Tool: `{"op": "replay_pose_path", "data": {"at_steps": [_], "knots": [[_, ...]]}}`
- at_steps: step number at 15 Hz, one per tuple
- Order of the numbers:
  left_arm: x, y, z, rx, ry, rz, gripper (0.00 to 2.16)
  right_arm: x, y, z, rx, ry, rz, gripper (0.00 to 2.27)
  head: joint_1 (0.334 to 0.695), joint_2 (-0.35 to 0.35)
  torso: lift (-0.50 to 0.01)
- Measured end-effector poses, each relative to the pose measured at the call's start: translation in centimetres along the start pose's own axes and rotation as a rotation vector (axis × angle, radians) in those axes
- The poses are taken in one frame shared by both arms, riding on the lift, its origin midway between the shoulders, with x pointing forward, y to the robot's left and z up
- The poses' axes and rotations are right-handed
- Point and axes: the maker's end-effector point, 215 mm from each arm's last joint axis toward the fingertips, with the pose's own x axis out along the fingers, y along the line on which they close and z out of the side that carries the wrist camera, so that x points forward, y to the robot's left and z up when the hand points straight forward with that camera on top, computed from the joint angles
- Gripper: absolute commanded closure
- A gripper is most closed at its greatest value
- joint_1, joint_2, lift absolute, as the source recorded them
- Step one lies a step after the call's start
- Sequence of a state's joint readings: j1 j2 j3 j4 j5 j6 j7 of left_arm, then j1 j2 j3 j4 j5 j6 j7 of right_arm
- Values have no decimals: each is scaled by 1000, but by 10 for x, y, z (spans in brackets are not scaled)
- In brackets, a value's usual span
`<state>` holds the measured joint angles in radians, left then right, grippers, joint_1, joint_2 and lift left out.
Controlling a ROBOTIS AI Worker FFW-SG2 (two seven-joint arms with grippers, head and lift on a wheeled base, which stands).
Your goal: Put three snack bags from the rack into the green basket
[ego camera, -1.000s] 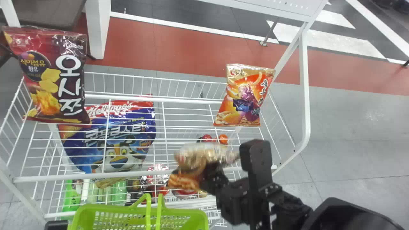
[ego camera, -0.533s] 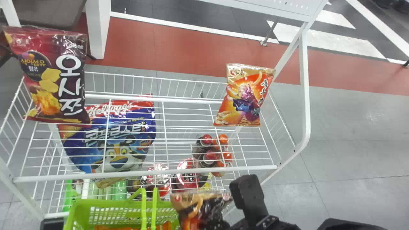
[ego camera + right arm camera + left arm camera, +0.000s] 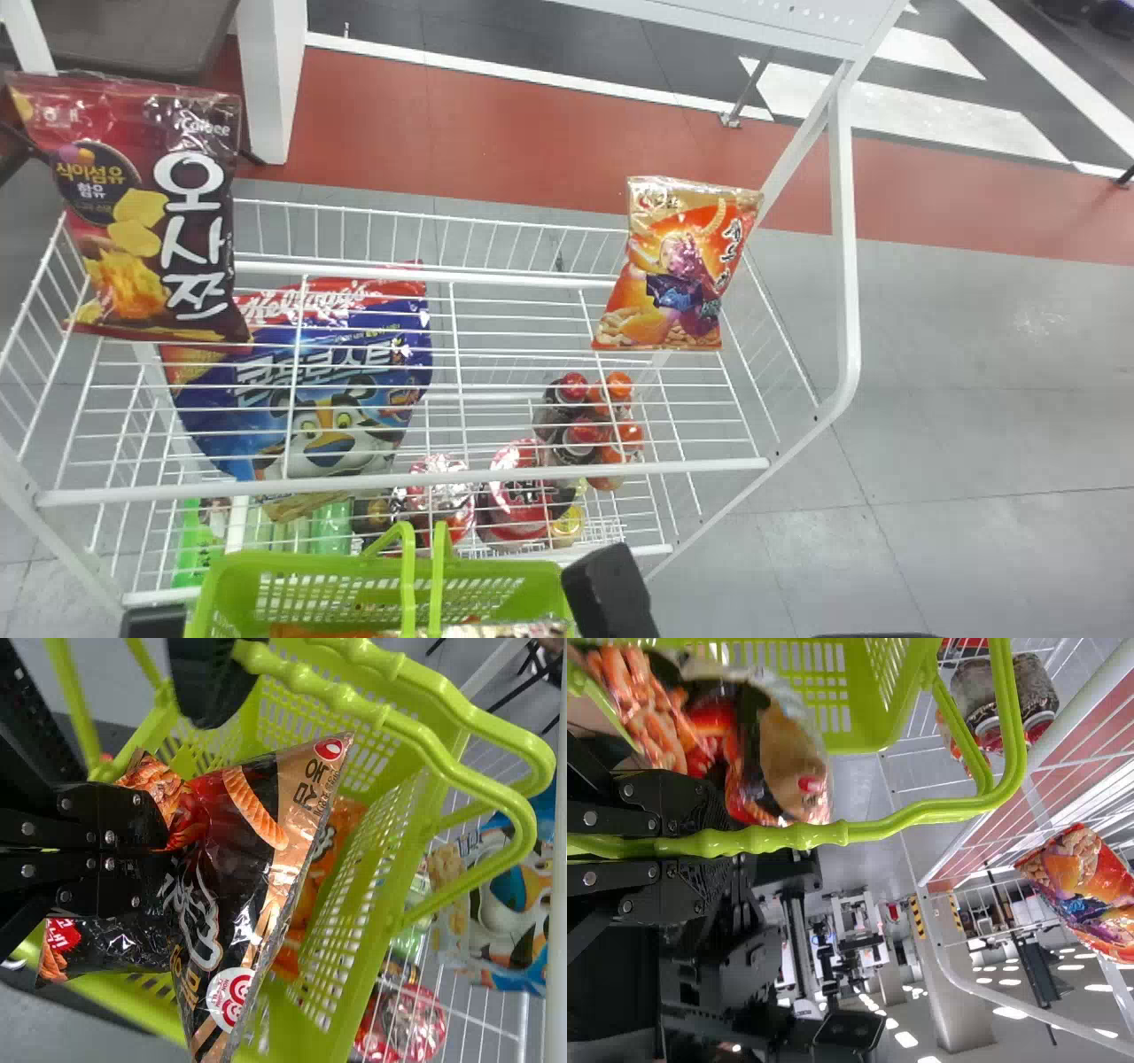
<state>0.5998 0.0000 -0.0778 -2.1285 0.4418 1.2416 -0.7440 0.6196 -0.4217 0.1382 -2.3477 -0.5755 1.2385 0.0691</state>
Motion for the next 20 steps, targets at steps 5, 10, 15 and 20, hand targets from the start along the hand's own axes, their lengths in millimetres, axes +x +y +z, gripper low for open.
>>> {"op": "replay_pose_path", "data": {"at_steps": [5,10,15,20], "knots": [[2,-4,-5,0,9,-5,1865,38,2,15,6,-24,37,761,695,-350,0],[2,-4,-5,1,9,-2,1862,32,7,-30,19,137,39,53,695,-350,0],[2,-4,-4,4,9,3,1865,4,-30,30,34,-50,-39,83,695,-350,0],[1,-3,-5,2,7,4,1865,-58,-83,130,14,-370,-157,83,695,-350,0]]}}
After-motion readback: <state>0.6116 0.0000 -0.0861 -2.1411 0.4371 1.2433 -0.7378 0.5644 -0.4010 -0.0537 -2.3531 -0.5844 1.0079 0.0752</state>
